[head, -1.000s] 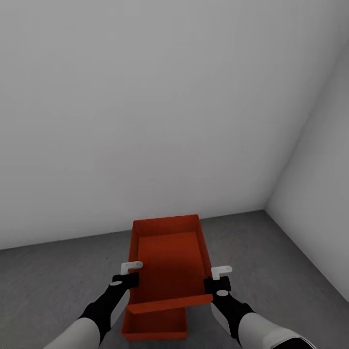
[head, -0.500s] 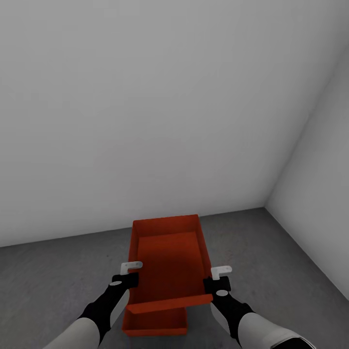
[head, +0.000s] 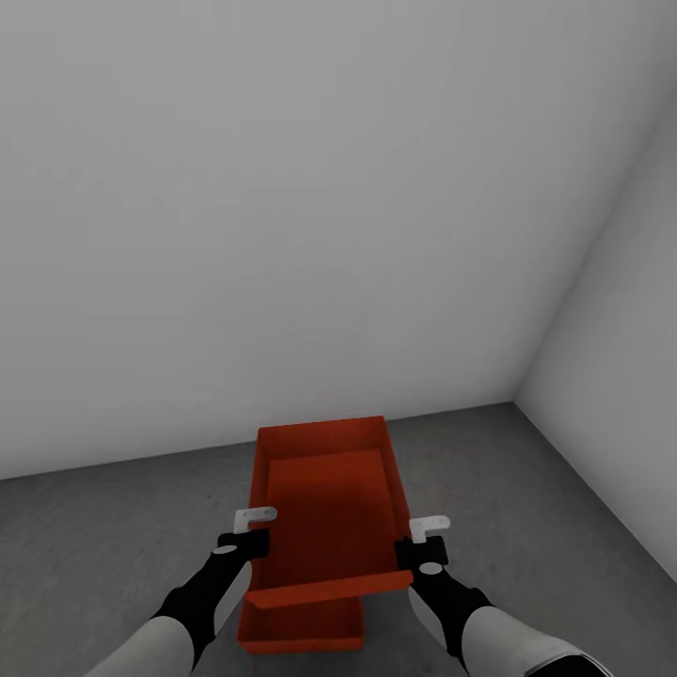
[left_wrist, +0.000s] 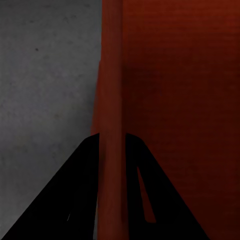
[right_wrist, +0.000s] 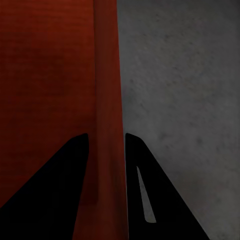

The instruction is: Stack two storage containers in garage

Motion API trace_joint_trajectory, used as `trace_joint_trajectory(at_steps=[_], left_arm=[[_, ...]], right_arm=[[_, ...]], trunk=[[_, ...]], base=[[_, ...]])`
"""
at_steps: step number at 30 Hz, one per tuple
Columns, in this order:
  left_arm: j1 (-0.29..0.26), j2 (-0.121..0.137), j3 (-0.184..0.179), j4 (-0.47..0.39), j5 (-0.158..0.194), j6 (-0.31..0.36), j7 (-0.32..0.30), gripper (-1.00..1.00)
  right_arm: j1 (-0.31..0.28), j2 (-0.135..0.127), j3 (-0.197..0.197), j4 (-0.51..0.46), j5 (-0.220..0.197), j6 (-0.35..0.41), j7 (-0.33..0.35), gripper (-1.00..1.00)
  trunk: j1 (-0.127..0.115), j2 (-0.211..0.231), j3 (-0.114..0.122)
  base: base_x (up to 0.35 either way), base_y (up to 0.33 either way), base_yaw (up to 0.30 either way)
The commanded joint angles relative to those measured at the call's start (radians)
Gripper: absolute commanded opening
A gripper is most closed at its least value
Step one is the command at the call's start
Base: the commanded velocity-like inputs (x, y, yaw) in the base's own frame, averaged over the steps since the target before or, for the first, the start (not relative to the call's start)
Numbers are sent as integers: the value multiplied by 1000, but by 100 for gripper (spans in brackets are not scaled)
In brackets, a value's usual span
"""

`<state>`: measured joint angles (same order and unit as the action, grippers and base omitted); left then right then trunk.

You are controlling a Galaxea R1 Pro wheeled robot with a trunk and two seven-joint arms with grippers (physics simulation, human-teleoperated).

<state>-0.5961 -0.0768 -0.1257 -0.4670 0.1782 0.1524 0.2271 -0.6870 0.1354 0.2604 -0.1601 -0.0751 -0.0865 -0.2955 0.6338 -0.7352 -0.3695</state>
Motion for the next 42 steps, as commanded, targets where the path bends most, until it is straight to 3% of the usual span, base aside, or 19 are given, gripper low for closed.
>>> trace_joint_trajectory(at_steps=[1,20,42], left_arm=[[-1,-11,12,-54,34,8,55,-100],[-1,-12,12,-51,35,9,55,-100],[-1,-14,12,-48,35,7,55,-100]], right_arm=[[0,39,-26,4,-15,-9,1,-100],[0,39,-26,4,-15,-9,2,-100],[0,39,-26,4,-15,-9,2,-100]], trunk=[[0,-1,-1],[0,-1,-1],[0,-1,-1]], base=[[121,105,0],[192,180,0],[-78,52,0]])
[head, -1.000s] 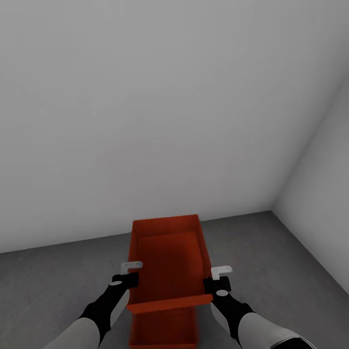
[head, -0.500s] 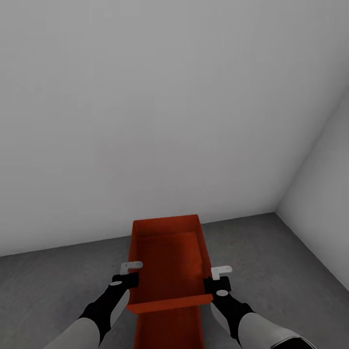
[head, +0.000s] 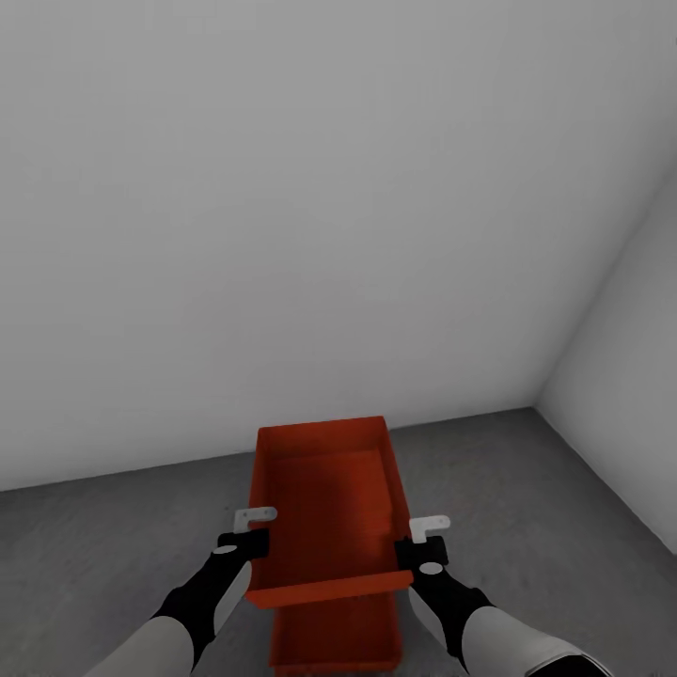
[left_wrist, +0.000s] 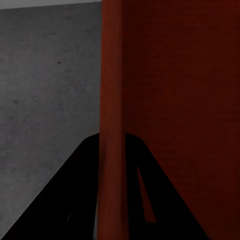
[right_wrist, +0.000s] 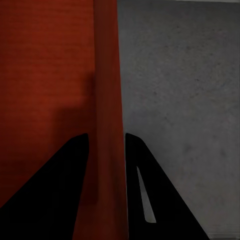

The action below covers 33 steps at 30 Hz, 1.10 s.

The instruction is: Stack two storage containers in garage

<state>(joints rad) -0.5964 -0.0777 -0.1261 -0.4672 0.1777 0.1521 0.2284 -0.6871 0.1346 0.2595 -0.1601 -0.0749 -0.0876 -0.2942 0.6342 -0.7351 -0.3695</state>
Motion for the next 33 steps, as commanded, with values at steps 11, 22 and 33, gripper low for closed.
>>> trace_joint_trajectory(at_steps=[11,22,33], left_arm=[[0,-13,13,-48,36,8,54,-100],[-1,-13,13,-50,36,7,54,-100],[-1,-13,13,-50,36,7,54,-100]], right_arm=[[0,40,-25,4,-16,-8,1,-100],[0,40,-25,4,-16,-9,-5,-100],[0,40,-25,4,-16,-9,-5,-100]], trunk=[[0,-1,-1],[0,-1,-1],[0,-1,-1]], base=[[-133,92,-2],[-10,7,-213],[0,0,-185]])
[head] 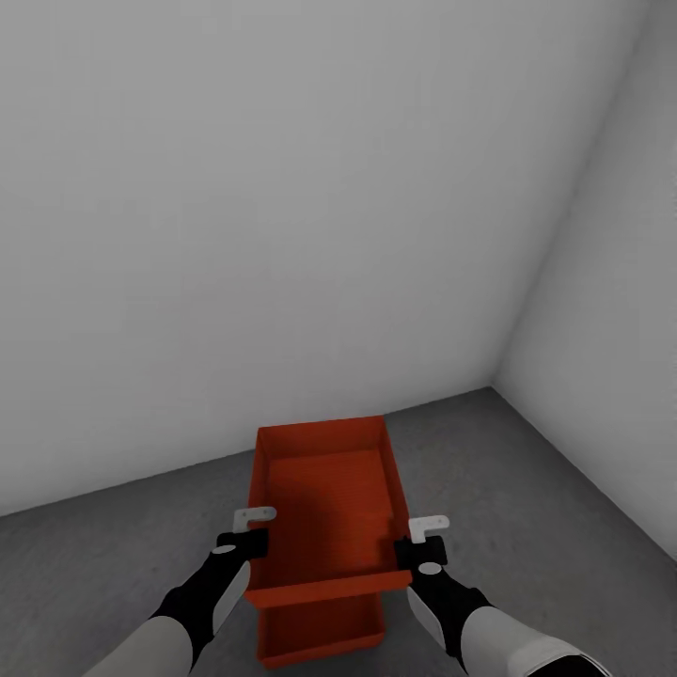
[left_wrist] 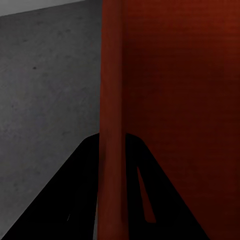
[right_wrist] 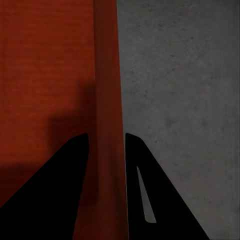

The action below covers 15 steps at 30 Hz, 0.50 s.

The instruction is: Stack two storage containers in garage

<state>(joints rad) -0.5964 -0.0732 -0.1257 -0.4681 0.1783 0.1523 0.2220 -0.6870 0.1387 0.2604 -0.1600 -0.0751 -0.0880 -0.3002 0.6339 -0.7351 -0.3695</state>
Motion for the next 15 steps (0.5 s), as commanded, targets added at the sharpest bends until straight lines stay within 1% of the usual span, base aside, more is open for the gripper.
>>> trace_joint_trajectory(at_steps=[1,15], left_arm=[[-1,-17,12,-49,35,7,60,-100],[0,-16,12,-48,35,7,60,-100]], right_arm=[[0,36,-26,4,-15,-8,2,-100],[0,36,-26,4,-15,-8,3,-100]], trunk=[[0,-1,-1],[0,-1,-1]], base=[[0,0,-25],[0,0,-4]])
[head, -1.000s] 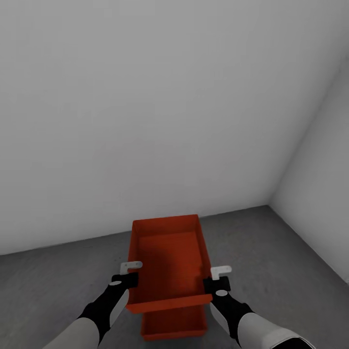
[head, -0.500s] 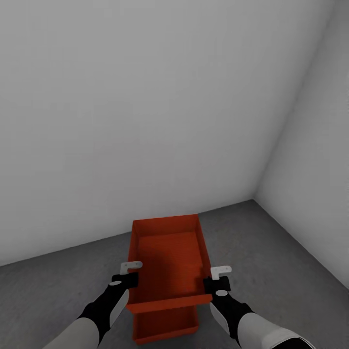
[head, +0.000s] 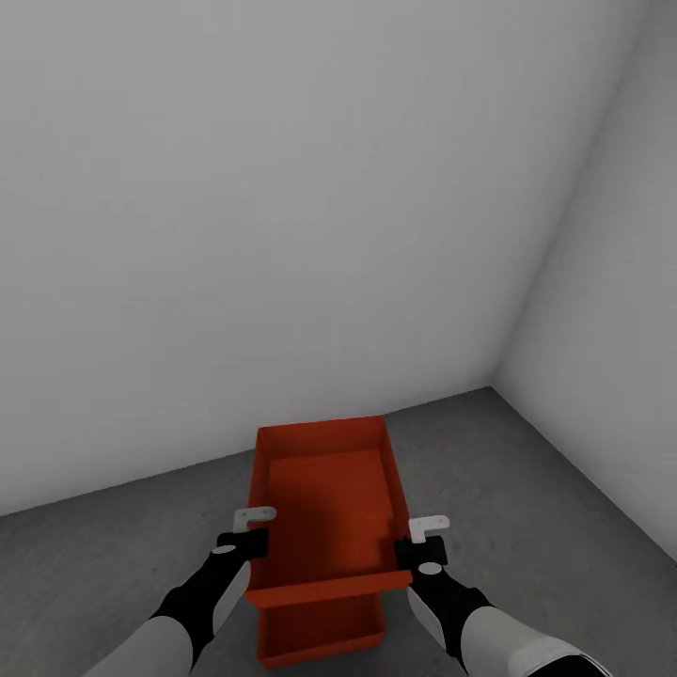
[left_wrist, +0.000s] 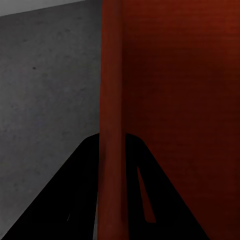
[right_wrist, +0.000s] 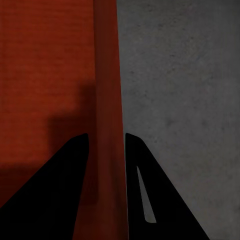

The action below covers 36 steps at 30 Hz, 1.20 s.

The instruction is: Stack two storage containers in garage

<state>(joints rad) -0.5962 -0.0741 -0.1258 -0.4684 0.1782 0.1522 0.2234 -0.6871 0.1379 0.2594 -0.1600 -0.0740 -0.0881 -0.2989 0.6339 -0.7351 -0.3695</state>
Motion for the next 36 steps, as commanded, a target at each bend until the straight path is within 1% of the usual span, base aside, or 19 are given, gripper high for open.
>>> trace_joint_trajectory(at_steps=[1,11,23,31,36], left_arm=[[-1,-15,12,-48,35,7,59,-100],[-1,-15,12,-46,35,7,60,-100],[-1,-15,12,-46,35,7,60,-100],[-1,-15,12,-46,35,7,60,-100],[-1,-15,12,-46,35,7,60,-100]], right_arm=[[0,37,-25,4,-15,-8,1,-100],[0,37,-25,4,-15,-9,0,-100],[0,37,-25,4,-16,-7,1,-100],[0,37,-25,4,-16,-7,1,-100],[0,37,-25,4,-15,-8,1,-100]], trunk=[[0,-1,-1],[0,-1,-1],[0,-1,-1],[0,-1,1],[0,-1,1]], base=[[-5,0,0],[-99,85,0],[-13,11,2],[0,0,163],[0,0,46]])
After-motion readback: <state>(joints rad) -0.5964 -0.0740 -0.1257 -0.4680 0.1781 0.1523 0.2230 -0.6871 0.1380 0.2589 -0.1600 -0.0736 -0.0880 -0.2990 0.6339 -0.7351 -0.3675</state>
